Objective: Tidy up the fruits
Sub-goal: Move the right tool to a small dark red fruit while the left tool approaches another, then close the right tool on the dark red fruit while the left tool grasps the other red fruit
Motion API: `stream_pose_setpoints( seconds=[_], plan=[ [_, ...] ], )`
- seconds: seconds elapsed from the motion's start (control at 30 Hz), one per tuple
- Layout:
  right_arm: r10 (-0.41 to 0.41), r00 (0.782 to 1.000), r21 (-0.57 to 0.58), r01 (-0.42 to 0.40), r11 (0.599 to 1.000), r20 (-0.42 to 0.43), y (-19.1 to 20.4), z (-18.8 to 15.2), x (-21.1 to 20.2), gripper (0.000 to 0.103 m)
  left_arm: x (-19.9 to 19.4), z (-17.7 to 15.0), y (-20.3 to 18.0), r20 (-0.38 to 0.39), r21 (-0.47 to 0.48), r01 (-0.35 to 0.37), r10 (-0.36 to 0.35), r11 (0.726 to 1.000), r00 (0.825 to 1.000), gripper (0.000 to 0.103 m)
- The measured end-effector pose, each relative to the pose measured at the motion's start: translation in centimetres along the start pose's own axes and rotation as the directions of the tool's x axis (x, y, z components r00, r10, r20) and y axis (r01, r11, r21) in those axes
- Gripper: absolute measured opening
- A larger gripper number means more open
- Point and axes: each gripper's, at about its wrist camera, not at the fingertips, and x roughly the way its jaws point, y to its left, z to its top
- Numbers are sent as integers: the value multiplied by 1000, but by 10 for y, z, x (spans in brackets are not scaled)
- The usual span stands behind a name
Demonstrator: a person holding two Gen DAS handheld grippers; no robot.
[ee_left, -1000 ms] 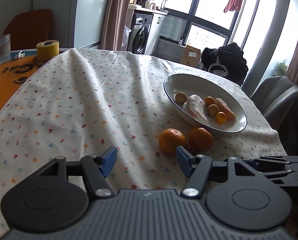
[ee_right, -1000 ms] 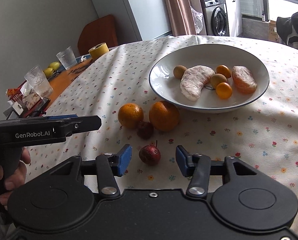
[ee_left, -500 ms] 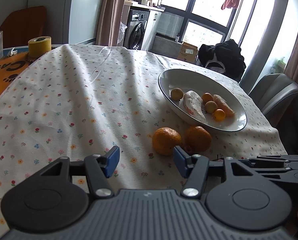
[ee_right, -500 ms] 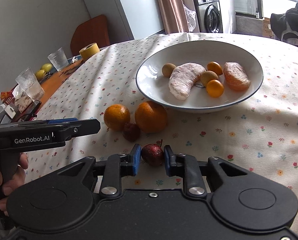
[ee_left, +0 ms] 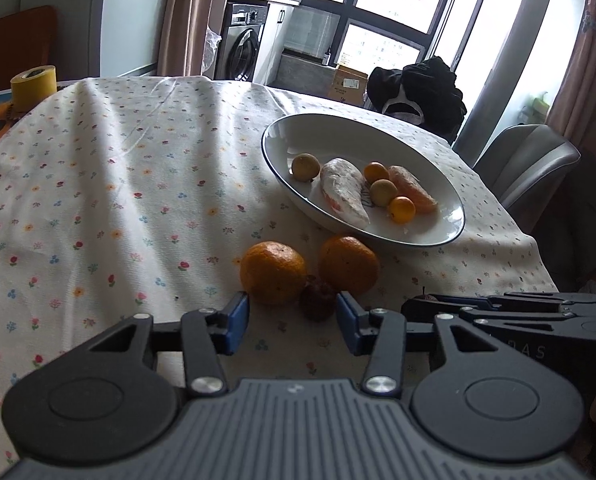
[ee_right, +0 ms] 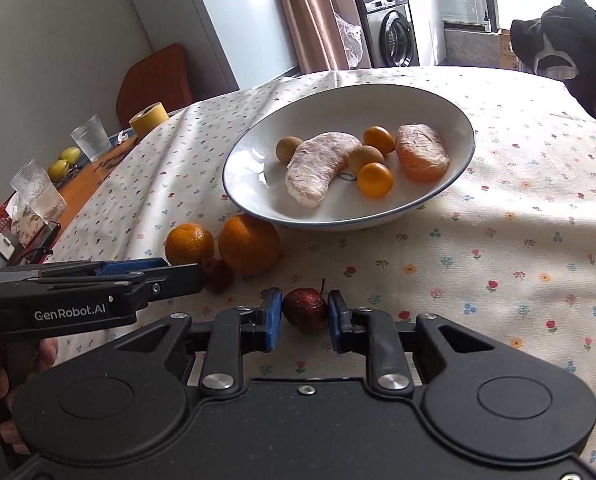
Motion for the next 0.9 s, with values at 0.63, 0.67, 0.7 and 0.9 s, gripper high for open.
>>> stream_pose_setpoints(
  seconds=[0.63, 0.67, 0.7, 0.9],
  plan=[
    [-21, 999, 54, 19, 998, 25, -24, -5, -12, 23, 14, -2, -19, -3, 29, -8, 8, 1000, 1000, 21],
    [-23, 999, 53, 21, 998, 29, -24, -5, -13, 23, 12, -2, -18, -1, 27, -10, 10, 1000, 1000, 21],
    [-23, 999, 50, 21, 998, 32, -24, -5, -15, 23, 10, -2, -18, 4, 28, -14, 13, 1000, 1000, 21],
    [-25, 998, 47, 22, 999, 55, -22, -2, -24, 23, -4, -1, -18, 26, 23, -14, 13, 1000, 1000, 21]
  ],
)
